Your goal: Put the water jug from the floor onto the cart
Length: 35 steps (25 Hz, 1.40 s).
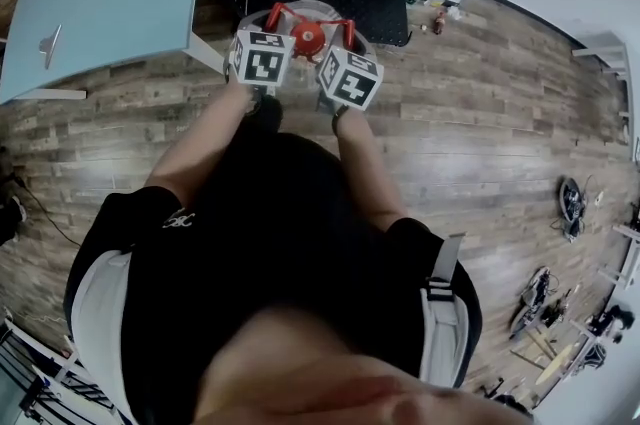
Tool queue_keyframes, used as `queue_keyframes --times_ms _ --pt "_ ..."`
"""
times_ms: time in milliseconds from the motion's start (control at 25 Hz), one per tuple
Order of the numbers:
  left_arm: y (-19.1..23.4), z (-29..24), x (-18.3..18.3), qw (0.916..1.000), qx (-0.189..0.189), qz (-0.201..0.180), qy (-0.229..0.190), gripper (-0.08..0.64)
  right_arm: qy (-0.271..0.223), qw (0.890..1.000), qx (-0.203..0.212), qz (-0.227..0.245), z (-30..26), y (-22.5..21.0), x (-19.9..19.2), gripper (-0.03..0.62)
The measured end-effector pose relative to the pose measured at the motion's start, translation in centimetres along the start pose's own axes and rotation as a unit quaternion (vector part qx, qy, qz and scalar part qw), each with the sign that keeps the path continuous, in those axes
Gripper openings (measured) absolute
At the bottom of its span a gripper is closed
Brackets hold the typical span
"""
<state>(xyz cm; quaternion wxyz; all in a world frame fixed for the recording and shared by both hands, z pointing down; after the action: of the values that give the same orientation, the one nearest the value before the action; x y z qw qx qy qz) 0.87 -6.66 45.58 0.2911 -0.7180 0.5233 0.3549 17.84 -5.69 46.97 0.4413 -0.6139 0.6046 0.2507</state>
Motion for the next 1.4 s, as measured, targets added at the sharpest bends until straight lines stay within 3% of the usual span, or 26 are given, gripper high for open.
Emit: queue_keyframes --times_ms 400,600,880,1160,1400 --pt "2.3 -9.1 2.0 0.9985 -0.034 0.002 0.044 0.014 0.054 0.998 -0.03 0.003 -8.6 -1.5 1.6 0.017" --pt "5.6 -13.9 3.1 0.9971 -0.046 0.014 0.059 0.017 0.082 0.996 -0.038 0.019 -14.6 -0.7 3.5 0.017" --pt "10.9 -20.1 4.8 0.9956 -0.046 0.03 0.077 0.017 0.148 0.987 -0.024 0.059 -22.5 1.2 5.6 0.018" --pt "15.9 -24.5 5.6 0.9905 -0.064 0.068 0.1 0.021 0.204 0.977 -0.003 0.056 -29.1 2.9 7.0 0.02" --pt "18.6 -27.6 4.4 0.9846 -0.051 0.098 0.135 0.03 0.241 0.968 0.027 0.072 -34.3 3.8 6.9 0.02"
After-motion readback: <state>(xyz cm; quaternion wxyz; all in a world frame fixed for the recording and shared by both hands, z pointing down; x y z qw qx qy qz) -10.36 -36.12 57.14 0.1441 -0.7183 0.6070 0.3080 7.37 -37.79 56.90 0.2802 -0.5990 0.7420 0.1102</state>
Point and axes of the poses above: the fingertips, and each gripper's own axes: z backward along the fingers, y to its left, x out of its top, the point moved 7 cm from there along z, backward along the fingers, and after that the axes turned 1 degree about -x, right-handed, at the moved point
